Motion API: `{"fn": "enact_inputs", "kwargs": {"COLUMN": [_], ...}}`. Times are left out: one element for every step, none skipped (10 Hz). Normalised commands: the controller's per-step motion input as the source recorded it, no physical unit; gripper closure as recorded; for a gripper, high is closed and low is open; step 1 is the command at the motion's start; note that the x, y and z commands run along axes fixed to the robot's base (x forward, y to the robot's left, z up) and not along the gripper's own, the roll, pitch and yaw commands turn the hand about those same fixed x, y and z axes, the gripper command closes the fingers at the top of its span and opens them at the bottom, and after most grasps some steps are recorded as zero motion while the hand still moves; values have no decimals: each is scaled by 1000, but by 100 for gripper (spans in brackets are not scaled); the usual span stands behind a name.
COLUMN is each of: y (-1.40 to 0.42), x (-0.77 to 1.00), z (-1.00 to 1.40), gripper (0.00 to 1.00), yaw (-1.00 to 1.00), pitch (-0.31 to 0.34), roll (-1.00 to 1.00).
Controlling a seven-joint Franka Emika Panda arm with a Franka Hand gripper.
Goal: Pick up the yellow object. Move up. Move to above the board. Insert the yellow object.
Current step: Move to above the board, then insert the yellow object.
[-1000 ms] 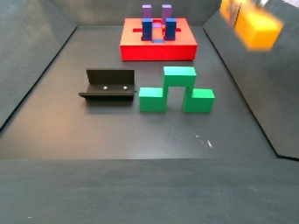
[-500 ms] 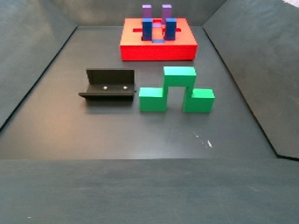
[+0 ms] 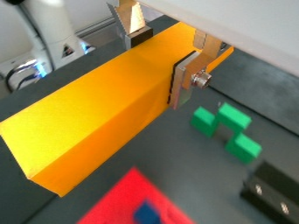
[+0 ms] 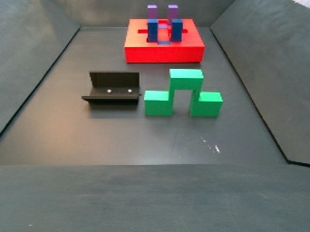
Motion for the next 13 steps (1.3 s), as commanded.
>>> {"fn": "enact_inputs", "kwargs": {"y": [-1400, -851, -486, -258, 0, 0, -146, -420, -523, -340, -194, -77, 0], "x": [1119, 703, 428, 233, 0, 0, -54, -26, 0, 0, 0, 0, 11], "z": [219, 146, 87, 70, 0, -37, -154, -314, -563, -789, -840, -786, -611], "gripper": [100, 100, 100, 100, 100, 100, 100, 100, 100, 100, 100, 100, 100], "yaw": [7, 9, 8, 9, 0, 0, 0, 0, 0, 14, 89, 97, 109], "pitch": [134, 139, 152, 99, -10, -20, 0, -24, -93, -176, -196, -179, -89], "roll": [9, 22, 59, 46, 0, 0, 84, 211, 213, 97, 64, 46, 26]}}
